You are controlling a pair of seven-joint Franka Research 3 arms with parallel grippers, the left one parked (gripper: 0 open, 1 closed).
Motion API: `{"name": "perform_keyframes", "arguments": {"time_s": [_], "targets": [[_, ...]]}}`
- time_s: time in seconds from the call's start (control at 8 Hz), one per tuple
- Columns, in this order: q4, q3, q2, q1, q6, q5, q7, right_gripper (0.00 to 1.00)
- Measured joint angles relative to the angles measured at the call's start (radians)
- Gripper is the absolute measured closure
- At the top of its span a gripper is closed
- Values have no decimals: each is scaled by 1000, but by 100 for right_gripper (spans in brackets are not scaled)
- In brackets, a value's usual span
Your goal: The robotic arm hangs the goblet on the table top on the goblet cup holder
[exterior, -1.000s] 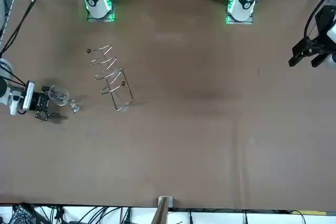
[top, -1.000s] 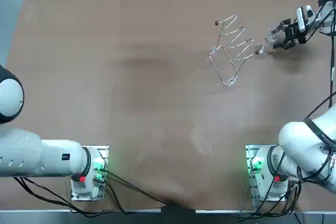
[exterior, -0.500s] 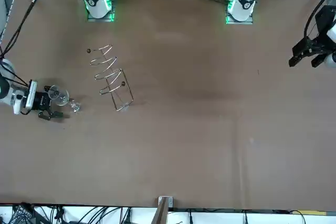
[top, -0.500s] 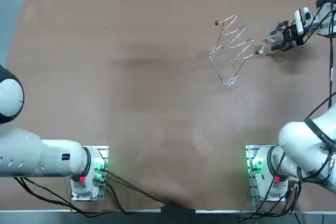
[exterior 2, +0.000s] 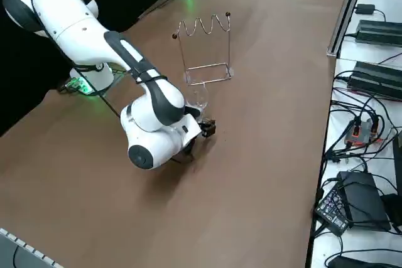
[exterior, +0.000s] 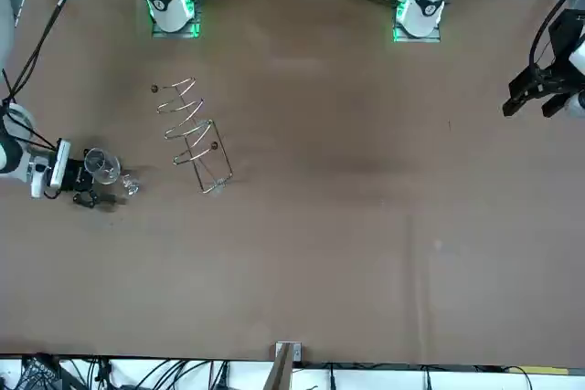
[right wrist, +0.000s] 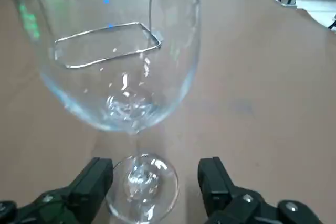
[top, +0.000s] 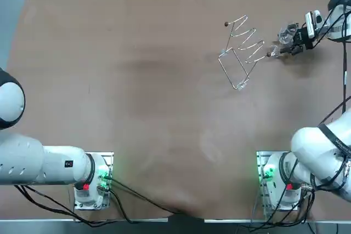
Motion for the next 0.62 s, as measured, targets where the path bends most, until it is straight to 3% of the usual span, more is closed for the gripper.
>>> {"name": "perform_keyframes", "arguments": {"time_s": [0.62], "targets": [[-7,0,12,13,3,13,-2,0]]}}
